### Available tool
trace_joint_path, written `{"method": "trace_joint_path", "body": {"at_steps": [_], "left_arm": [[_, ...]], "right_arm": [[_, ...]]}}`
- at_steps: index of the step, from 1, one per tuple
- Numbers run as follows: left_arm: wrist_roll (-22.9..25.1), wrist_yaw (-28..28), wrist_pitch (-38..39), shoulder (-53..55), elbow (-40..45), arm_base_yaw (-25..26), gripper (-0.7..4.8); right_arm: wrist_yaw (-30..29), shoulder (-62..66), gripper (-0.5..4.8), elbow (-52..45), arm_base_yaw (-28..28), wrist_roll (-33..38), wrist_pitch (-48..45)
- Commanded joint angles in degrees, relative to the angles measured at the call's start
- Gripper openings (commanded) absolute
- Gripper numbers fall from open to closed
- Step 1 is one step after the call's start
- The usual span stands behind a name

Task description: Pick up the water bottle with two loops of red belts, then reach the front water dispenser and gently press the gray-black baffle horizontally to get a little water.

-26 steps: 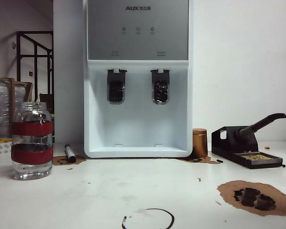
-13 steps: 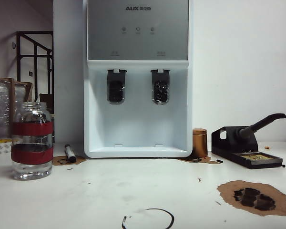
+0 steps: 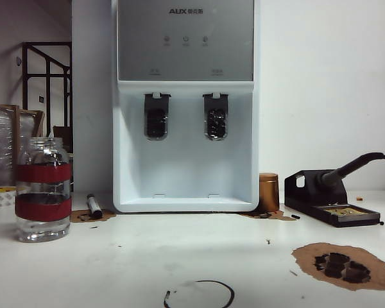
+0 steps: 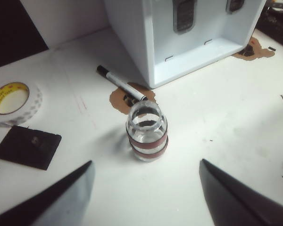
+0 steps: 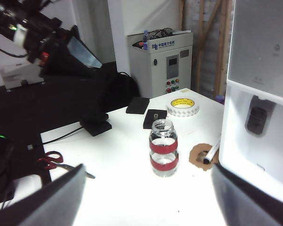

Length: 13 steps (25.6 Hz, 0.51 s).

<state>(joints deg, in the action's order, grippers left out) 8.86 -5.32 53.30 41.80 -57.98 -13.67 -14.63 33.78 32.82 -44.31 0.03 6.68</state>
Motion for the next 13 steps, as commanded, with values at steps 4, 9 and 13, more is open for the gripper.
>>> {"method": "trace_joint_path", "body": {"at_steps": [4, 9, 13], "left_arm": [[0.2, -0.3, 0.3, 0.0, -0.2, 0.0, 3.6], [0.5, -0.3, 0.3, 0.0, -0.3, 0.0, 3.6], [1.4, -0.3, 0.3, 0.0, -0.3, 0.0, 3.6]], "right_arm": [[-4.0, 8.8, 4.79, -1.4, 0.0, 1.3, -13.4], [-6.4, 13.8, 4.79, -5.6, -0.1, 4.8, -27.5], [-6.3, 18.2, 4.79, -12.4, -0.3, 7.3, -39.8]]}}
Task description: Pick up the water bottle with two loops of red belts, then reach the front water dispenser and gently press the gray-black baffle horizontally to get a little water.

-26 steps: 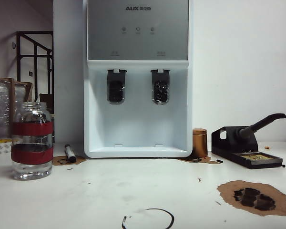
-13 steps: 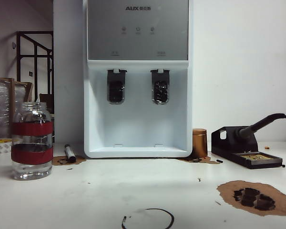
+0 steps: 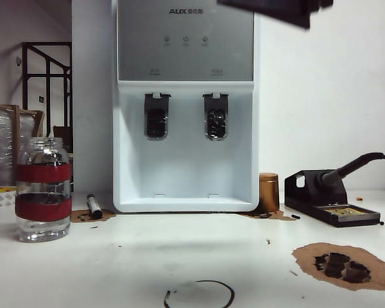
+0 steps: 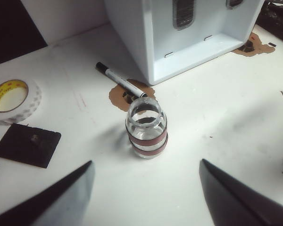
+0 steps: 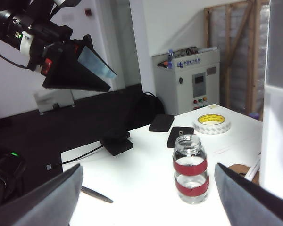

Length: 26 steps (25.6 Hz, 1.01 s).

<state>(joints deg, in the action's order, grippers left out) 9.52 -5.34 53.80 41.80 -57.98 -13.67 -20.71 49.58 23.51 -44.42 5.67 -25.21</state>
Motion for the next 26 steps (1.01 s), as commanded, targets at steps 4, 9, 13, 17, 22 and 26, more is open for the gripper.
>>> {"method": "trace_joint_path", "body": {"at_steps": [4, 9, 13, 17, 22, 26], "left_arm": [[0.7, -0.3, -0.6, 0.0, -0.3, 0.0, 3.6], [0.7, -0.3, -0.7, 0.0, -0.3, 0.0, 3.6], [0.7, -0.2, -0.7, 0.0, -0.3, 0.0, 3.6], [0.8, -0.2, -0.7, 0.0, -0.3, 0.0, 3.6], [1.2, -0.3, -0.7, 0.0, -0.3, 0.0, 3.6], [1.2, -0.3, -0.8, -0.1, -0.3, 0.0, 3.6]], "right_arm": [[-0.3, 8.9, 4.79, -5.0, -0.3, 1.0, -12.8], [-1.4, 22.7, 4.79, -5.0, -1.6, 1.0, -24.7], [-1.1, 36.5, 4.79, -4.9, -4.2, 4.0, -41.4], [0.5, 46.0, 4.79, -4.9, -6.8, 7.0, -53.5], [3.5, 48.7, 4.79, -4.8, -8.0, 0.8, -53.2], [5.3, 51.6, 4.79, -1.2, -7.9, -3.4, -48.2]]}}
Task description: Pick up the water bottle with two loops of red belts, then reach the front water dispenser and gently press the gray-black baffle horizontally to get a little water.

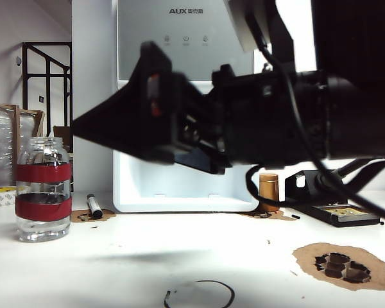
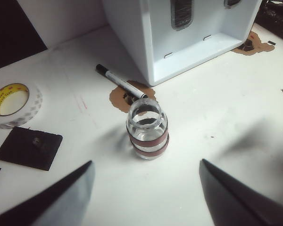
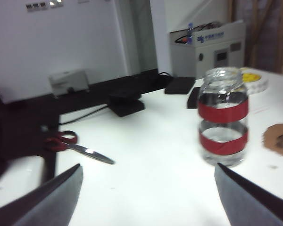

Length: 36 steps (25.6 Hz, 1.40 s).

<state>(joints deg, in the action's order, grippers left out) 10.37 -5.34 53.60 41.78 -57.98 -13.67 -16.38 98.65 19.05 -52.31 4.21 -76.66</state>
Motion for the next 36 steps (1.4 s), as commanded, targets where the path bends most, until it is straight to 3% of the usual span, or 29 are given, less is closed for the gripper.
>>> {"method": "trace_joint_path", "body": {"at_steps": [1, 7, 21, 27, 36], "left_arm": [[0.3, -0.3, -0.7, -0.1, -0.3, 0.0, 3.6], [0.3, -0.3, -0.8, -0.1, -0.3, 0.0, 3.6], [1.0, -0.3, -0.9, -0.2, -0.3, 0.0, 3.6], [1.2, -0.8, -0.9, -0.2, -0.3, 0.0, 3.6], [1.2, -1.7, -0.9, -0.4, -0.3, 0.0, 3.6]], "right_arm": [[0.9, 3.6, 4.79, 4.2, 0.0, -2.2, 3.3], [2.1, 12.9, 4.79, 10.5, -0.2, -0.7, -0.5], [3.0, 20.9, 4.79, 20.9, -0.1, 2.7, -0.1], [2.9, 20.9, 4.79, 28.6, -0.1, 2.0, 10.5], [3.2, 25.8, 4.79, 32.9, -0.1, 2.3, 11.8]]}}
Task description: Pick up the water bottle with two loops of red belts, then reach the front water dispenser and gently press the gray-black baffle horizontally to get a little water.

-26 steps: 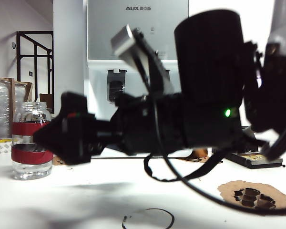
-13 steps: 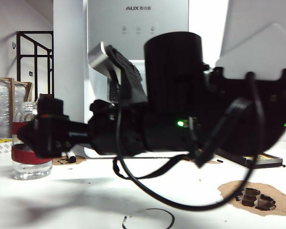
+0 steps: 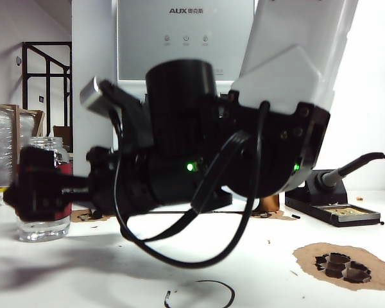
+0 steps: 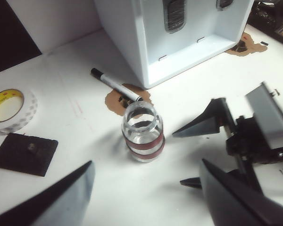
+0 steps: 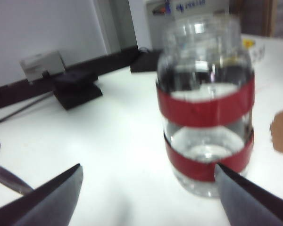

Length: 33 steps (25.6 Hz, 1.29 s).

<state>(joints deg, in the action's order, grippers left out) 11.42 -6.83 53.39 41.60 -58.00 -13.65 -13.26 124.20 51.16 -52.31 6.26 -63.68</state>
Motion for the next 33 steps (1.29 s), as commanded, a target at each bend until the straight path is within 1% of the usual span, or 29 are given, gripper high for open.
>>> {"method": "trace_joint_path", "body": {"at_steps": [1, 7, 11, 13, 18, 19, 23, 27, 33], "left_arm": [[0.1, -0.3, -0.7, -0.2, -0.3, 0.0, 3.6], [0.2, -0.3, -0.7, -0.2, -0.3, -0.1, 3.6], [0.2, -0.3, -0.7, -0.2, -0.3, -0.1, 3.6], [0.2, -1.2, -0.7, -0.2, -0.3, -0.2, 3.6], [0.2, -1.4, -0.7, -0.2, -0.3, -0.2, 3.6], [0.2, -1.4, -0.7, -0.2, -0.3, -0.3, 3.6], [0.2, -1.4, -0.7, -0.2, -0.3, -0.5, 3.6], [0.2, -1.4, -0.7, -0.2, -0.3, -0.8, 3.6], [0.2, -1.4, -0.7, -0.3, -0.3, -0.8, 3.6]], "right_arm": [[0.1, 0.6, 4.79, 0.9, -0.1, 0.2, -1.1], [1.0, 1.0, 4.79, 2.7, 0.5, 0.8, 1.9], [2.8, 1.1, 4.79, 3.2, 1.1, 0.7, 2.2], [3.0, 1.9, 4.79, 4.3, 1.8, 0.7, 2.2], [2.5, 3.6, 4.79, 7.8, 2.1, 1.0, 3.3], [1.2, 3.8, 4.79, 9.0, 2.1, 1.1, 3.5], [0.1, 3.8, 4.79, 11.5, 2.1, 1.0, 4.8], [-0.2, 3.9, 4.79, 14.2, 2.1, 0.9, 9.2], [-0.3, 4.2, 4.79, 14.6, 1.7, 0.0, 10.2]]}}
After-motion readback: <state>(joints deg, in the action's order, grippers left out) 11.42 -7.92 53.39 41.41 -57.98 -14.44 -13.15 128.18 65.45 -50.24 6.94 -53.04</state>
